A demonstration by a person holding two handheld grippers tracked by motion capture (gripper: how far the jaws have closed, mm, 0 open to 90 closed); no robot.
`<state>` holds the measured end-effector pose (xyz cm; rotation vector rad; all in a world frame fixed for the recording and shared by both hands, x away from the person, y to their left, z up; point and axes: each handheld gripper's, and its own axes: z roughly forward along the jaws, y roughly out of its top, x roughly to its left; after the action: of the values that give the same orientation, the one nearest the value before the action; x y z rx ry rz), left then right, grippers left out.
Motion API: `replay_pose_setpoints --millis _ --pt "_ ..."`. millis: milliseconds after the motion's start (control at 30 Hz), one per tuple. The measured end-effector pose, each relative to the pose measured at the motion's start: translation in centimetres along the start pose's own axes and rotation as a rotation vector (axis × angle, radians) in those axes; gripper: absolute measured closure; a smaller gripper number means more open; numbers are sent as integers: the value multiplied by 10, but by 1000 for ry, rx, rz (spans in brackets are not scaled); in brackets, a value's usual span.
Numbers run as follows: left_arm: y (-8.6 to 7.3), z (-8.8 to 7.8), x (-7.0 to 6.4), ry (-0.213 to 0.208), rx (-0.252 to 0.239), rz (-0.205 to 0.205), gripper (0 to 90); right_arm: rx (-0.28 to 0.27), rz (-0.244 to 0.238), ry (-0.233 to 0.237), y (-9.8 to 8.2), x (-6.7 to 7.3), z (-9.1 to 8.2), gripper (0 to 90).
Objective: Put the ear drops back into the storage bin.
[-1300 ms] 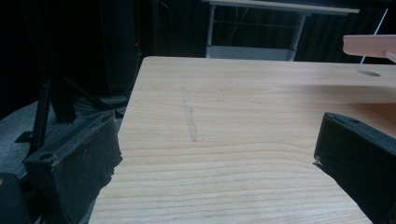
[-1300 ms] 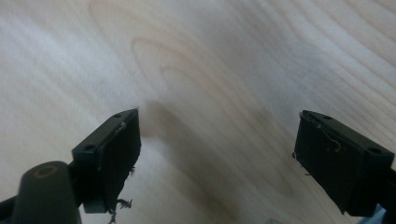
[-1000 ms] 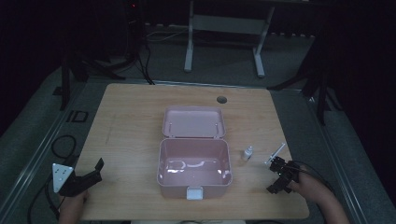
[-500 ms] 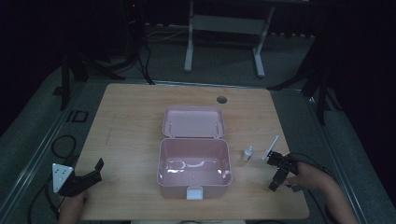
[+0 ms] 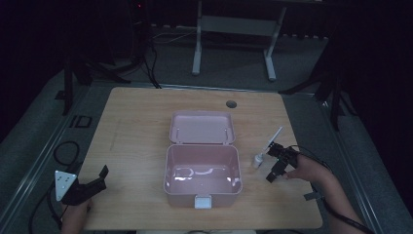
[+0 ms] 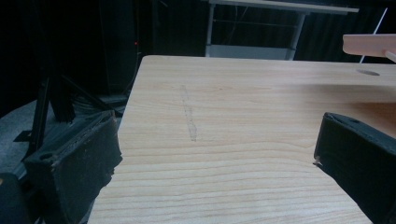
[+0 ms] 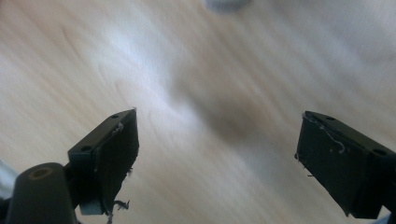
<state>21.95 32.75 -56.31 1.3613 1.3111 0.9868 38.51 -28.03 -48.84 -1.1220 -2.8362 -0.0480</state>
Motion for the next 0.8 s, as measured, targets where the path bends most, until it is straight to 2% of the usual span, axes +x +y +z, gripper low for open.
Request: replay_pose_setpoints --millis 133,500,567,733,800 --pt "0 0 0 -1 0 0 4 -7 13 -3 14 -1 -1 130" --pt "0 0 0 -2 1 -1 4 15 -4 0 43 2 4 144" --pt "0 0 0 -2 1 0 4 23 -7 -13 52 3 7 148" --pt "0 0 0 -3 0 2 4 42 -1 -32 63 2 12 264" --pt "0 0 0 -3 0 2 4 58 -19 -47 67 3 13 333"
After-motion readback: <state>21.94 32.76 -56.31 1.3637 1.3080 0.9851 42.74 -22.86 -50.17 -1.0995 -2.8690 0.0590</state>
